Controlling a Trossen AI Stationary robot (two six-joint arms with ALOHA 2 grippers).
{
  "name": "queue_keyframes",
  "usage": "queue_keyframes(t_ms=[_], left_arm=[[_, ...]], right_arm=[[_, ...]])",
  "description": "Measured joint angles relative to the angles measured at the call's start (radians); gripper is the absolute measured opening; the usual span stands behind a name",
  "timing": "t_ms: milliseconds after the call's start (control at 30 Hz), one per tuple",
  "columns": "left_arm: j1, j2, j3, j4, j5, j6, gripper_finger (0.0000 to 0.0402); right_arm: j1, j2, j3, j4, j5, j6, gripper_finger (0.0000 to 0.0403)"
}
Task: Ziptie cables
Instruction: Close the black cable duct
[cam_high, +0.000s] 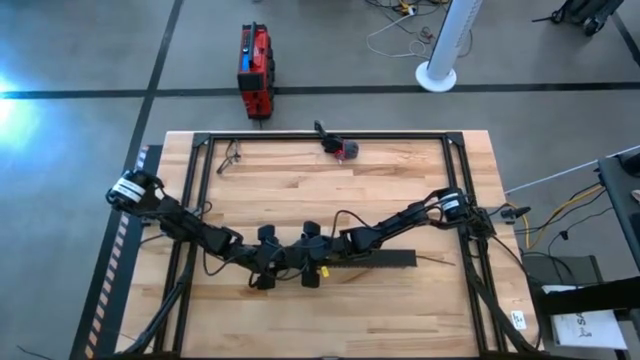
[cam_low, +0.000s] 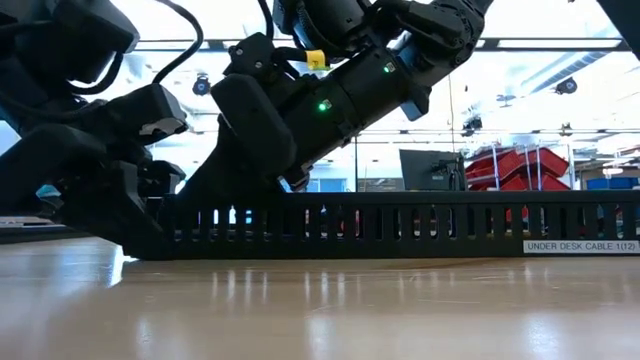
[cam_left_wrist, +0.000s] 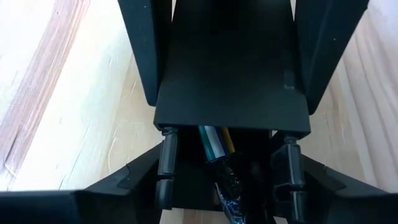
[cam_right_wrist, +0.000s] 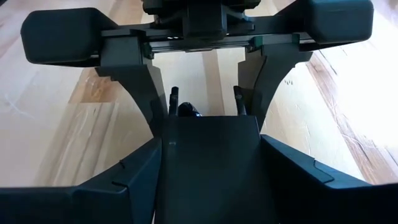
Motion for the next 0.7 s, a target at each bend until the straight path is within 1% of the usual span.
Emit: queue_keyframes(t_ms=[200, 333, 500, 600, 700], left_arm=[[0.000, 0.003, -0.001, 0.028, -0.021, 0.019, 0.0219], [0.001, 0.004, -0.001, 0.038, -0.043, 0.021, 0.0222], [0.001, 0.004, -0.001, 0.080, -0.063, 0.022, 0.0221], [0.002, 0.004, -0.001, 0.097, -0.065, 0.027, 0.0219], [0.002, 0.004, -0.002, 0.126, -0.064, 0.046, 0.0221]], right_arm=[[-0.010, 0.000, 0.002, 0.007, 0.002, -0.011, 0.0227], [-0.014, 0.000, 0.010, 0.004, -0.001, -0.038, 0.0220], [-0.020, 0.000, 0.014, 0.003, -0.058, -0.075, 0.0221], [-0.020, 0.000, 0.014, -0.003, -0.050, -0.063, 0.0227], [-0.022, 0.007, 0.014, 0.007, -0.032, -0.056, 0.0223]])
